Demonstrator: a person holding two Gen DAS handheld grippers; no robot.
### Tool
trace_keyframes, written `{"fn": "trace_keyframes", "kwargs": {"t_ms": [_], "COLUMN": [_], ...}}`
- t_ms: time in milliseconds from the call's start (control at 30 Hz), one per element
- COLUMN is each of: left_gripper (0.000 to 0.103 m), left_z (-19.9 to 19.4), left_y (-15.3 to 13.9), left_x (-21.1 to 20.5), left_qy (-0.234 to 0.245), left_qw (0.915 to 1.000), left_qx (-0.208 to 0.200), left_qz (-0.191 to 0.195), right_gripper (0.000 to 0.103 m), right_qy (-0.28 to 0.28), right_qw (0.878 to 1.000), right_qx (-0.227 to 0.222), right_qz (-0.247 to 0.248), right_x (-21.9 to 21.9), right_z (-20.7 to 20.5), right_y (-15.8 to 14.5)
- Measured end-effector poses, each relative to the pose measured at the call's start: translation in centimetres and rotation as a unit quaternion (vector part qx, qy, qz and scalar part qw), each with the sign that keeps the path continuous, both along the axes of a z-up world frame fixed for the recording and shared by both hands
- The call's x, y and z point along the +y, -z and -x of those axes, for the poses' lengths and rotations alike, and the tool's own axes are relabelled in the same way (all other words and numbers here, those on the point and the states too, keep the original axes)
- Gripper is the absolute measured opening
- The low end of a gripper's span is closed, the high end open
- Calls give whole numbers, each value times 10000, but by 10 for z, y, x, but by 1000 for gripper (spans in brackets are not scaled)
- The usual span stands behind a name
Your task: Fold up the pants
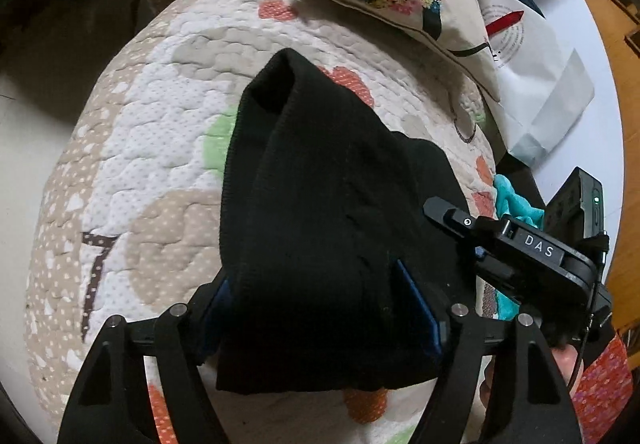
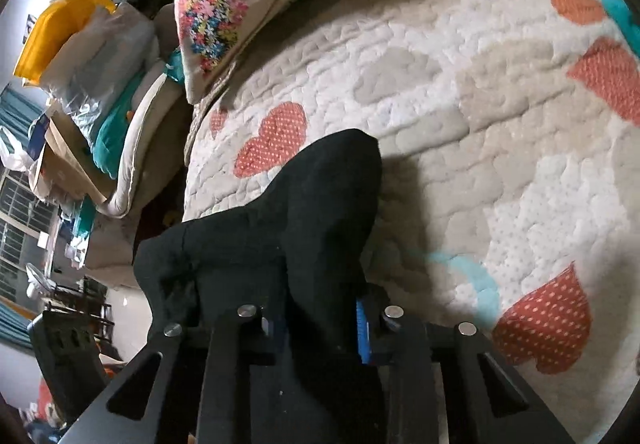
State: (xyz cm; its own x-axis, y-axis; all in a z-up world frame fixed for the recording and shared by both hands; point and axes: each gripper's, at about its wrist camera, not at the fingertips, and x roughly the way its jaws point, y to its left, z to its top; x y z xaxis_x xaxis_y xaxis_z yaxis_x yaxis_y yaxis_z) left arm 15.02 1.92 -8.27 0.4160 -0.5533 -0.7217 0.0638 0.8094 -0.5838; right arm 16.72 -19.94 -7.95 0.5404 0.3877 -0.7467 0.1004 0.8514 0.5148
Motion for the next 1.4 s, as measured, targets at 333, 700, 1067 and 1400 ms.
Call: {"fn": "trace_keyframes", "kwargs": {"t_ms": [333,700,1067,1400], "left_gripper": [75,75,75,75], "left_z": [2,17,24,42], "left_y": [-11,11,6,-32], "left_x": [5,46,52,50], "left_qy": [66,-600,-677,-590], "left_qw": [9998,9930,9932,9976], "left_qx": [199,956,892,88], "left_qz": [-34,358,325,-356], "right_gripper": [30,46,43,60], "right_qy": [344,-220,-1169,-835], "right_qw": [9984,9942,9913,9892], "right_qx": [116,-670,548,-469], "right_qz": [433,817,265,1108], "right_x": [-14,38,123,97], "right_z": [1,-2,-75,-8], "right_y": [6,-66,-2,-65]}}
